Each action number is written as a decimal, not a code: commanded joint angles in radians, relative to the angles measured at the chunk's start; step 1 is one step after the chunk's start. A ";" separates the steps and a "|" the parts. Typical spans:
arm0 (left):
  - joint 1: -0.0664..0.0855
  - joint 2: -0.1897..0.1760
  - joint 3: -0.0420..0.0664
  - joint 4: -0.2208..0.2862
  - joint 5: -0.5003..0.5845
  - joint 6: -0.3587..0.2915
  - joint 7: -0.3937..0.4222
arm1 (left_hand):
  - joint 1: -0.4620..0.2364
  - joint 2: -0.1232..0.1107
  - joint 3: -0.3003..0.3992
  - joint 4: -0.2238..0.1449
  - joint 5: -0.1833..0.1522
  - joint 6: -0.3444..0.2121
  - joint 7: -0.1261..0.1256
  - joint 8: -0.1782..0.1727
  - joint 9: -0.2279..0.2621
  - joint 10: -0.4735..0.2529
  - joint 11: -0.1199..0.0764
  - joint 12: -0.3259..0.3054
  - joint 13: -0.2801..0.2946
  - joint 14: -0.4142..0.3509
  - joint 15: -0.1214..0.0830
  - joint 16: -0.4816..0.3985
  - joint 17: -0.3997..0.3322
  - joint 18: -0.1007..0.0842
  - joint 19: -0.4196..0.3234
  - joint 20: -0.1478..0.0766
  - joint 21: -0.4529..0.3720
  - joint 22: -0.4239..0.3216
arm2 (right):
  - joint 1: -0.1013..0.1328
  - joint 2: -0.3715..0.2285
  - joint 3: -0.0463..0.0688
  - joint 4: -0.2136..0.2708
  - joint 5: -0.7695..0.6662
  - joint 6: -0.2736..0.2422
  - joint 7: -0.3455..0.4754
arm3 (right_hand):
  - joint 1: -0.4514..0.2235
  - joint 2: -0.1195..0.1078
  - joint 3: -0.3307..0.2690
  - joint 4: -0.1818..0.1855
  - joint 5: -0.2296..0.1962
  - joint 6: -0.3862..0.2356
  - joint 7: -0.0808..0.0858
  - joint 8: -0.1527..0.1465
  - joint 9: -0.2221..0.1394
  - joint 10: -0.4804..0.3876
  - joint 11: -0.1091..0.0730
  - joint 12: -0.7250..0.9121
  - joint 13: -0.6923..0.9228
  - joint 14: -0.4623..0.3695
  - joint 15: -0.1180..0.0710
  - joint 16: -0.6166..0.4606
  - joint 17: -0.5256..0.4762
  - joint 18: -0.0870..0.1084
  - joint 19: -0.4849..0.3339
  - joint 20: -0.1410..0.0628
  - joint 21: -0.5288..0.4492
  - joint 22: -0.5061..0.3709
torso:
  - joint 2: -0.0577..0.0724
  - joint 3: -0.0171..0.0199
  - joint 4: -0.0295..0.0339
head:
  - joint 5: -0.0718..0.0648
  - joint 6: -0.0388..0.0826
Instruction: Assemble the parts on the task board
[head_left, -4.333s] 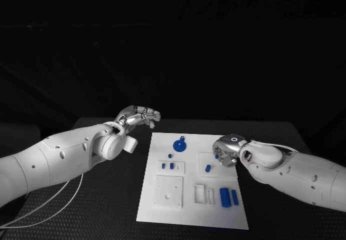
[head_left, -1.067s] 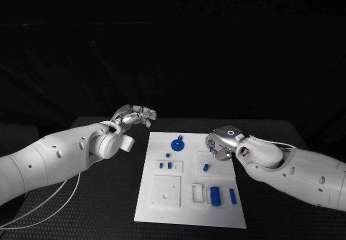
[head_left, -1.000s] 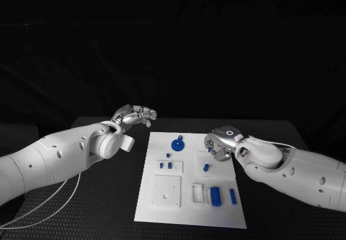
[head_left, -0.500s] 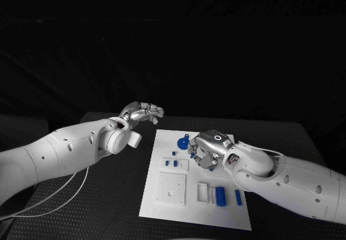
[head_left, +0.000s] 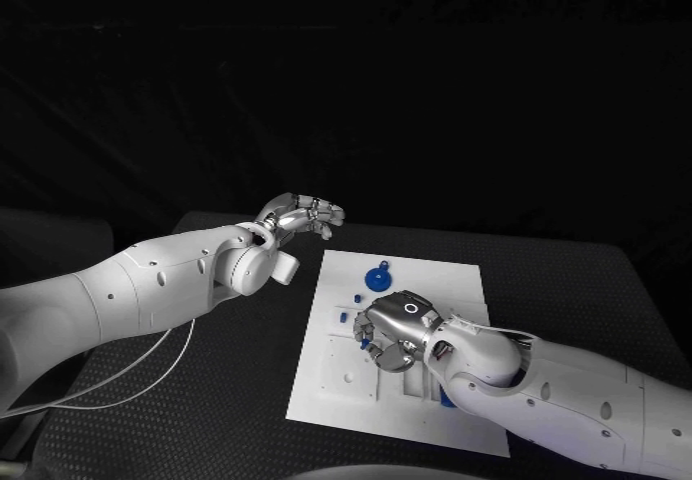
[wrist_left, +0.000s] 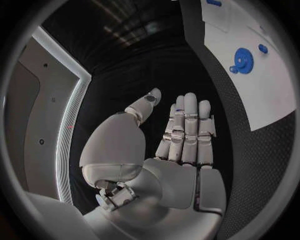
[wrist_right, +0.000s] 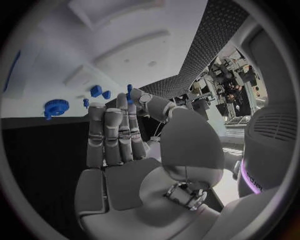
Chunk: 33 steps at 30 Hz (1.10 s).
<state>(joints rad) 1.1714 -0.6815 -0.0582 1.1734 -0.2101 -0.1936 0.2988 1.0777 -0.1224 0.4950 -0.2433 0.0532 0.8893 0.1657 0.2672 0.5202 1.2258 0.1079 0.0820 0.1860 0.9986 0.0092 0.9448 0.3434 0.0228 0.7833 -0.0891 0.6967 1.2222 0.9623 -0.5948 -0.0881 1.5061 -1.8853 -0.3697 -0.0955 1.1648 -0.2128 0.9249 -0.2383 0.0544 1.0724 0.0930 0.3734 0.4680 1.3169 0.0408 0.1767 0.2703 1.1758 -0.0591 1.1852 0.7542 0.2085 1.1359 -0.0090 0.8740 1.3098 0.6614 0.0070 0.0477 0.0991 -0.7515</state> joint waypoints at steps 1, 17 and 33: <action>0.001 0.003 0.001 0.002 0.009 -0.002 0.007 | 0.000 0.011 0.001 -0.006 0.003 -0.008 -0.002 0.007 -0.001 -0.006 0.001 -0.003 -0.001 0.006 0.000 -0.006 0.001 0.014 0.006 0.001 -0.005 0.001 | -0.003 0.005 -0.007 -0.009 -0.038 0.023 0.009 | 0.005 0.000 0.006 0.000 0.006 0.003 0.001 0.003 0.002 0.003 0.000 -0.004 0.000 0.001 -0.009 0.001 0.001 0.053 0.004 -0.001 0.002 0.018 | 0.000 0.0012 -0.0018 | 0.010 -0.009; 0.001 0.004 0.001 0.003 0.009 0.001 0.006 | -0.001 0.011 0.000 -0.006 0.003 -0.009 -0.002 0.007 -0.001 -0.007 0.001 -0.002 -0.001 0.006 0.000 -0.007 0.002 0.014 0.007 0.001 -0.006 0.002 | -0.017 0.019 -0.030 -0.045 -0.062 0.036 -0.002 | 0.004 0.001 0.006 -0.001 0.008 0.003 0.002 0.003 0.002 0.003 0.000 -0.005 0.000 0.001 -0.009 0.000 0.000 0.053 0.004 -0.002 0.002 0.018 | 0.000 0.0022 -0.0025 | 0.034 -0.026; 0.001 0.003 0.001 0.005 0.009 0.003 0.005 | -0.003 0.012 0.000 -0.005 0.003 -0.010 -0.001 0.007 -0.002 -0.008 0.001 -0.003 -0.001 0.006 0.000 -0.008 0.003 0.014 0.008 0.001 -0.007 0.002 | -0.024 0.029 -0.031 -0.060 -0.062 0.024 -0.009 | 0.003 0.002 0.005 -0.002 0.009 0.003 0.002 0.002 0.003 0.004 0.000 -0.006 0.000 0.002 -0.009 0.000 0.000 0.053 0.004 -0.002 0.002 0.018 | 0.000 0.0018 -0.0022 | 0.034 -0.030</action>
<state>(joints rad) 1.1714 -0.6798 -0.0581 1.1757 -0.2077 -0.1937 0.2980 1.0738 -0.1184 0.4950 -0.2433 0.0533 0.8857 0.1621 0.2671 0.5192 1.2259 0.1079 0.0820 0.1861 0.9985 0.0092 0.9409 0.3450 0.0245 0.7831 -0.0890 0.6929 1.2227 0.9401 -0.5673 -0.1182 1.4460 -1.9331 -0.3475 -0.1009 1.1625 -0.2152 0.9245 -0.2387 0.0582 1.0688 0.0929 0.3746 0.4694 1.3163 0.0404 0.1759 0.2690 1.1771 -0.0642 1.1852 0.7539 0.2085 1.1342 -0.0071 0.8740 1.3098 0.6611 0.0083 0.0450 0.1312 -0.7802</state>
